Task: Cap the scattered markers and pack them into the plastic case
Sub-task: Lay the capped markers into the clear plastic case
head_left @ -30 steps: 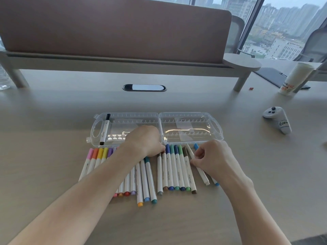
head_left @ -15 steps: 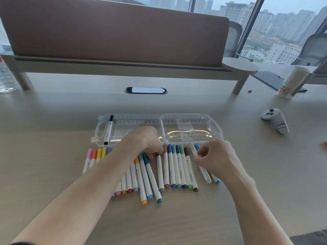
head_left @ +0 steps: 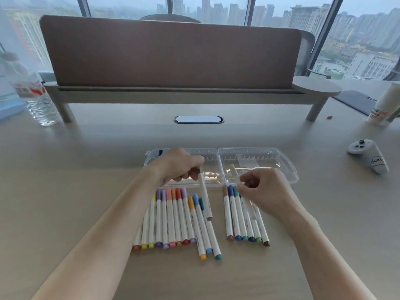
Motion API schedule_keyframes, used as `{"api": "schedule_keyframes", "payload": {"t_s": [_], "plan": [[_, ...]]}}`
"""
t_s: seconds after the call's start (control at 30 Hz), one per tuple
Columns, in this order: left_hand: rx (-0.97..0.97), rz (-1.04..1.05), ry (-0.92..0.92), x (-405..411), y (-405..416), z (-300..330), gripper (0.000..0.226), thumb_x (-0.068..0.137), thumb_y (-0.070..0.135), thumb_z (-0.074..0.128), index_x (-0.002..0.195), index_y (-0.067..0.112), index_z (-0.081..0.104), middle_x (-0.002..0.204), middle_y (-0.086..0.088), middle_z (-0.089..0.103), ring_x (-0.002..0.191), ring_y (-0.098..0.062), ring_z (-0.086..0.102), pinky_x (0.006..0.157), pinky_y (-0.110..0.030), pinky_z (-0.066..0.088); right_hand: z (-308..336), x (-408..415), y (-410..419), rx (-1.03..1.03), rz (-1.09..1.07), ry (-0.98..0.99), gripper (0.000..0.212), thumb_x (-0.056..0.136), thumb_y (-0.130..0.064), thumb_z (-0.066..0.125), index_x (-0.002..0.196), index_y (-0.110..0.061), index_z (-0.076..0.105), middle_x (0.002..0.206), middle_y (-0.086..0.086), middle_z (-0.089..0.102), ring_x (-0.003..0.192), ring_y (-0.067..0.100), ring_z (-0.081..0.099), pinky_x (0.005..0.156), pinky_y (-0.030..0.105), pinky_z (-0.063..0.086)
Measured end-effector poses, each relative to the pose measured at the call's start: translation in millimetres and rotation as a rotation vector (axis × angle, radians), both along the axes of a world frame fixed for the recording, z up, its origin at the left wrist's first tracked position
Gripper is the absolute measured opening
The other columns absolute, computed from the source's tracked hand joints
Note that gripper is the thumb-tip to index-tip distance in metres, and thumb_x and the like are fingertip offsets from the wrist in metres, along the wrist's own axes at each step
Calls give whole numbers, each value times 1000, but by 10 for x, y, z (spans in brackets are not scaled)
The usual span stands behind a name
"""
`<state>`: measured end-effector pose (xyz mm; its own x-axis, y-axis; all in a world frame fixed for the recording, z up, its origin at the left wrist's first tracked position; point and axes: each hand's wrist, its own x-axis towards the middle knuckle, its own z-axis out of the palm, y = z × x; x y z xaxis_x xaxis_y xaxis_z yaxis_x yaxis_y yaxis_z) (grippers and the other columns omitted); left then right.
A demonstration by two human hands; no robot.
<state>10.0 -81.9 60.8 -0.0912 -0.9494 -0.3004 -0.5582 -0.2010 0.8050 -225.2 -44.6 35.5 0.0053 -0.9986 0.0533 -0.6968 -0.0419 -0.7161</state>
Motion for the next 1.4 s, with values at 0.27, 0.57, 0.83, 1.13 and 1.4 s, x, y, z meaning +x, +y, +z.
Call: {"api": "schedule_keyframes", "payload": {"t_s": [0.27,0.57,0.83,1.13,1.4], "plan": [[-26,185,245,594,-138,-43,18,92,9,56,87,-1,70,70,-11,71,65,-20,64,63,-25,56,64,514,-231,19,119,-8,14,84,-25,74,97,-22,77,63,-9,69,53,2,64,59,20,57],[-135,218,169,988,-507,-91,20,94,0,54,102,2,72,100,-26,74,80,-31,72,67,-24,61,74,891,-477,38,162,49,7,82,-28,75,88,-26,77,69,-10,70,55,3,61,51,18,51],[-180,80,-73,1046,-827,-237,19,95,4,57,98,1,76,91,-11,75,73,-16,71,67,-18,58,47,1051,-639,77,144,60,5,80,-25,75,84,-26,77,67,-9,71,60,7,66,57,19,53],[-278,5,-298,1041,-881,-292,24,91,11,57,96,12,80,87,15,72,76,0,66,69,-12,47,-14,1182,-701,100,155,42,5,82,-24,74,84,-23,78,67,-8,73,65,14,71,65,31,62],[-311,-11,-309,1138,-923,-345,19,88,15,65,101,19,79,97,3,75,92,-12,66,88,-27,54,-13,1235,-758,116,161,27,2,81,-23,75,82,-23,77,66,-8,72,64,12,70,67,29,61]]}}
